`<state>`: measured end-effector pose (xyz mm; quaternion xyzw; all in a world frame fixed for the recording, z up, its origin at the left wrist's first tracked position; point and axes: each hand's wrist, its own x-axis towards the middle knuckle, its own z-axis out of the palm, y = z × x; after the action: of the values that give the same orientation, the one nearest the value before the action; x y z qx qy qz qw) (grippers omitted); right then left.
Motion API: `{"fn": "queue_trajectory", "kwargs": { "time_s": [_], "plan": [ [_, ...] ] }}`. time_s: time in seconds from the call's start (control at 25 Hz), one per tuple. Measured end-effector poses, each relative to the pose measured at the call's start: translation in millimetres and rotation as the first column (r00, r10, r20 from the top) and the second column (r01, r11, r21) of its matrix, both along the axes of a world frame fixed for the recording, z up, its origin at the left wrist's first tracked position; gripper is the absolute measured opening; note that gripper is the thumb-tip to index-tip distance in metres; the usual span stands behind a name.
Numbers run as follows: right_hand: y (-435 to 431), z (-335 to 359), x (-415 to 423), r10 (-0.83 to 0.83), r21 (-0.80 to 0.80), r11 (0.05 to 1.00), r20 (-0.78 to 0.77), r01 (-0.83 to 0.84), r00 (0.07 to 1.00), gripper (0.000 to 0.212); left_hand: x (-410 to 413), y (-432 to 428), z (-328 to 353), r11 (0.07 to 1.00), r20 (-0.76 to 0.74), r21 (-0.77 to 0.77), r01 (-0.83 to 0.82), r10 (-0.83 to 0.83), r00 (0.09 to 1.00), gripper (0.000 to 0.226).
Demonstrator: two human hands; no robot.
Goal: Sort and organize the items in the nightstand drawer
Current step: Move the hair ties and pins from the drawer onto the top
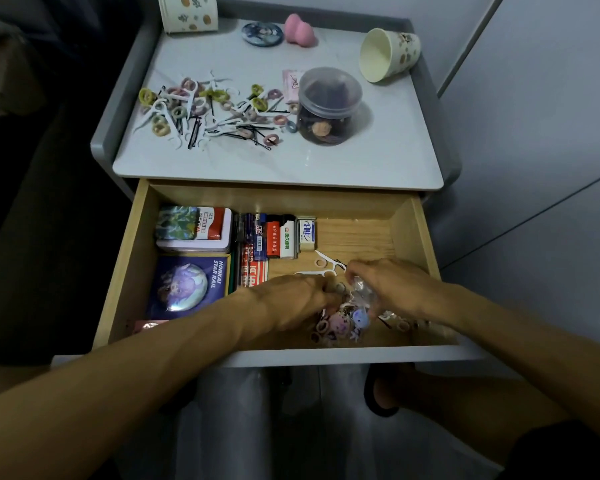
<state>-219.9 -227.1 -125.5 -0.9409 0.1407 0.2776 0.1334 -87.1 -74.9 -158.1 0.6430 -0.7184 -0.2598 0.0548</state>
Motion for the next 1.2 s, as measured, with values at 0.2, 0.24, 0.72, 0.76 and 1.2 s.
{"fn": "queue_trajectory", "kwargs": {
  "time_s": [0.2, 0.24, 0.72, 0.76, 1.2],
  "plan": [
    [-6.1, 4.4, -1.2, -0.005, -0.024, 1.000, 0.056, 0.006, 0.998, 0.062, 3.2, -1.4, 3.3, 0.999, 0.109, 0.028, -0.029, 0.026, 0.994, 0.084],
    [-8.4, 3.8, -1.5, -0.006, -0.030, 1.000, 0.074, 0.008, 0.997, 0.061, 3.1, -1.3, 4.3, 0.999, 0.152, -0.009, -0.053, 0.054, 0.987, 0.088],
    [-0.5, 1.0, 0.3, -0.036, -0.288, 0.958, -0.142, -0.006, 0.989, 0.060, 2.8, -10.3, -3.0, 0.992, 0.137, 0.015, -0.123, 0.120, 0.983, 0.065],
    [1.4, 0.9, -0.1, -0.025, -0.308, 0.951, -0.149, -0.022, 0.989, 0.051, 2.6, -9.2, -4.2, 0.986, 0.049, 0.024, -0.163, 0.161, 0.986, 0.050],
    [11.6, -4.9, -0.5, -0.101, -0.268, 0.959, 0.001, 0.097, 0.995, 0.017, 0.1, -1.6, -8.7, 0.988, -0.063, 0.010, -0.156, 0.157, 0.986, 0.025]
  ]
}}
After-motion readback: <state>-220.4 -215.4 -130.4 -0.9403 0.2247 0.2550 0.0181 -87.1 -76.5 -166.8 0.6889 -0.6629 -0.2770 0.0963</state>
